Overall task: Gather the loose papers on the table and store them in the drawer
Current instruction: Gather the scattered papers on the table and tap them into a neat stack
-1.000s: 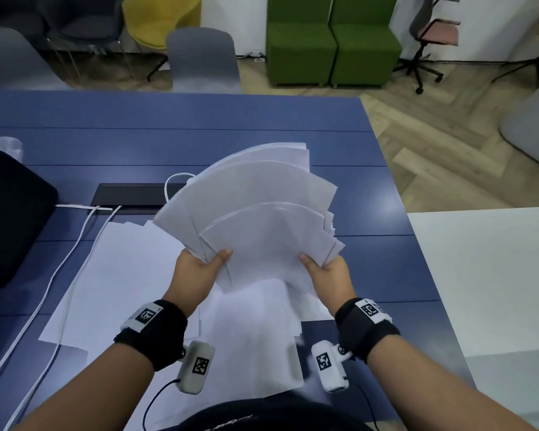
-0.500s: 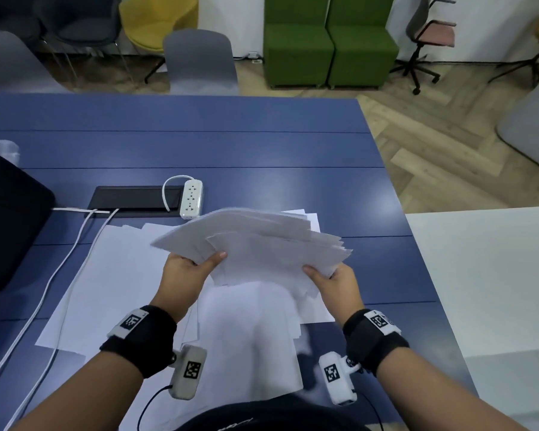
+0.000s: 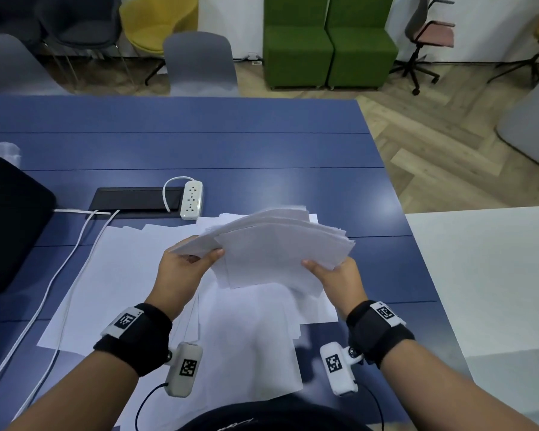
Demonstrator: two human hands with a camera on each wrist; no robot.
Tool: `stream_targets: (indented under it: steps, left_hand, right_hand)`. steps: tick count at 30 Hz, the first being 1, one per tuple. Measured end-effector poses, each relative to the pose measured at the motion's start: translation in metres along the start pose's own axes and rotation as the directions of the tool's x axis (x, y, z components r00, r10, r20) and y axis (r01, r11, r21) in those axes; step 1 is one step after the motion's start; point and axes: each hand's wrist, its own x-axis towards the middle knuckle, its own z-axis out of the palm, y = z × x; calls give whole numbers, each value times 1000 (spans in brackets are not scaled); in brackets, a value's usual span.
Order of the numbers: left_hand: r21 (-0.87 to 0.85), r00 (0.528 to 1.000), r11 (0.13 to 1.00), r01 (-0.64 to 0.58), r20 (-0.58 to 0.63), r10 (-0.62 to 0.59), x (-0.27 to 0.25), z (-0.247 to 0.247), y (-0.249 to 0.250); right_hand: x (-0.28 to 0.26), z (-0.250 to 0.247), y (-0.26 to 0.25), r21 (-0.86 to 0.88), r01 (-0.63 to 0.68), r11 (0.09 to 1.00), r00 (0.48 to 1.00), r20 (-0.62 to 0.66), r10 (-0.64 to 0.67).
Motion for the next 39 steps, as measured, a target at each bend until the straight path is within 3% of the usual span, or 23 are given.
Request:
stream_targets:
  steps: [7,10,13,16,20,27,33,39]
  left_hand:
    - [-82,997,994,-77,-36,74,1,-3,25]
    - [-76,994,992,-102,32,104,4,-6,25]
    - [50,989,995,-86,122,79,10,-4,15]
    - [194,993,976,-97,87,81,18,1,8]
    - [105,997,992,-74,7,74,19,2,17]
    - [-42,990,990,-138,-3,138,13,-6,29]
    - [27,991,996,-89,103,86,12,-2,7]
    - [122,998,992,-15,70,6,16,2,2]
  right_hand:
    - [-2,-5,-29,82,91,992,995,31,-94]
    - [-3,-6,-28,117,95,989,992,70,-104]
    - [-2,2,-17,55,70,996,994,81,-74]
    - [3,7,-13,47,29,998,999,34,-31]
    - [8,8,-20,58,2,998,1000,9,-2]
    - [1,-3,-37,63,87,994,995,43,-90]
    - [4,0,-3,-64,37,997,998,62,-33]
    - [9,0,3,-73,21,997,999,40,-18]
